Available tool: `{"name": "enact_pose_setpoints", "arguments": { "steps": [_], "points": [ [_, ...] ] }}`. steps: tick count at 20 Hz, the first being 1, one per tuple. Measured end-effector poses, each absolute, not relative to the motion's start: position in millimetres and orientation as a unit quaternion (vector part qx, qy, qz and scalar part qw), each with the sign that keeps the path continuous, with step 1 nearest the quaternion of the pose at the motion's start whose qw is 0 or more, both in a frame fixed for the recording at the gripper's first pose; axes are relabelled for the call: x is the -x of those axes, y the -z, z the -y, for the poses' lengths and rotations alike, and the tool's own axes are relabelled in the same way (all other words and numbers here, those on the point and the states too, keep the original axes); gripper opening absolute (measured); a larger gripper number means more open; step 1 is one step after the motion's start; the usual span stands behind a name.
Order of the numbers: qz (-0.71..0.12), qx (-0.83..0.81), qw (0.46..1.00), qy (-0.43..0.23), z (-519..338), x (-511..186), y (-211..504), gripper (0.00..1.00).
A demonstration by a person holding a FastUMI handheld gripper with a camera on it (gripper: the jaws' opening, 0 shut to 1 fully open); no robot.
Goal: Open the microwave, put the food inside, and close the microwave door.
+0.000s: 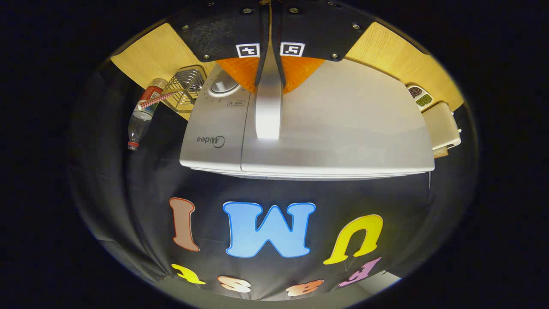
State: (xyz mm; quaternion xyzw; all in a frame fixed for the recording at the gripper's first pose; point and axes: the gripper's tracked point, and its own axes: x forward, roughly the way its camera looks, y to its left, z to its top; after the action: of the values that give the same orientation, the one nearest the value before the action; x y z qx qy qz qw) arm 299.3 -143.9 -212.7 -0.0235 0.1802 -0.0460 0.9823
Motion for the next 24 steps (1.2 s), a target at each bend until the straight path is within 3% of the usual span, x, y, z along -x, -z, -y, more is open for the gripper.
{"name": "enact_pose_setpoints", "arguments": {
  "steps": [14, 20, 24],
  "points": [
    [-0.204, 0.007, 0.977, 0.069, 98.8, -191.1, 201.4, 0.03],
    [-0.207, 0.012, 0.977, 0.056, 72.2, -157.7, 198.6, 0.17],
    [-0.208, 0.013, 0.977, 0.047, 53.2, -136.8, 194.4, 0.17]
  ]
}}
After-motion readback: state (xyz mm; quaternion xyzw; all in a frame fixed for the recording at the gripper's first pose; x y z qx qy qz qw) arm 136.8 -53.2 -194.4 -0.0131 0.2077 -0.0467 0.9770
